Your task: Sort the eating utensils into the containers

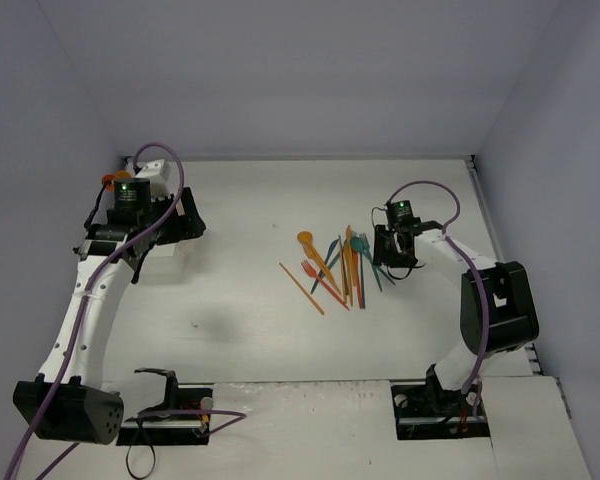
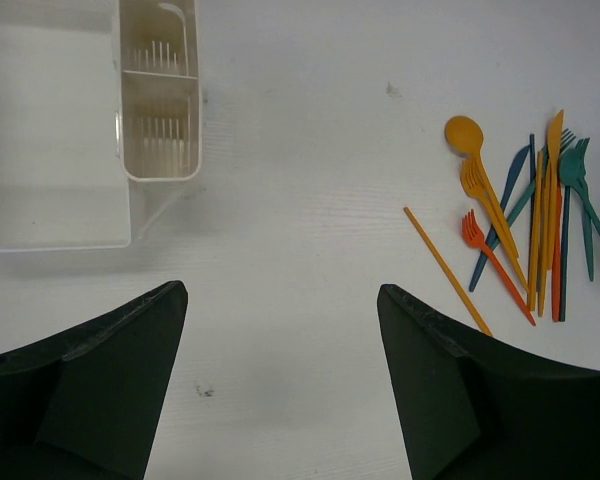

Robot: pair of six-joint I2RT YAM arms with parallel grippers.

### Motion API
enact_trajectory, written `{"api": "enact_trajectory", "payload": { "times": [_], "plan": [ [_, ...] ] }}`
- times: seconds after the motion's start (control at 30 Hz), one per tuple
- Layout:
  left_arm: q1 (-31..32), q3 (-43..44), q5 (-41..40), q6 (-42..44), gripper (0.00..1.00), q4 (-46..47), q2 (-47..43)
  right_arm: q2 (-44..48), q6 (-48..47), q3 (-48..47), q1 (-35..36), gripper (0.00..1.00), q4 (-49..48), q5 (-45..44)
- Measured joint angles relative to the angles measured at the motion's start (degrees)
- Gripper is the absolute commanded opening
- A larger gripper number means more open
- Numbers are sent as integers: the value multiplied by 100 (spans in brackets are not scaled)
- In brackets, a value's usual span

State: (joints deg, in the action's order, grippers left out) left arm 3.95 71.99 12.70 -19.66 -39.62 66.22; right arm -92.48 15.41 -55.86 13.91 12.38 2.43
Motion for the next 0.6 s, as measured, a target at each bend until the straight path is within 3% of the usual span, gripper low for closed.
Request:
{"api": "enact_trajectory", "payload": {
  "times": [0.6],
  "plan": [
    [267, -219, 57, 99, 74, -71, 73, -119, 150, 404, 0, 34, -19, -369]
  ]
}}
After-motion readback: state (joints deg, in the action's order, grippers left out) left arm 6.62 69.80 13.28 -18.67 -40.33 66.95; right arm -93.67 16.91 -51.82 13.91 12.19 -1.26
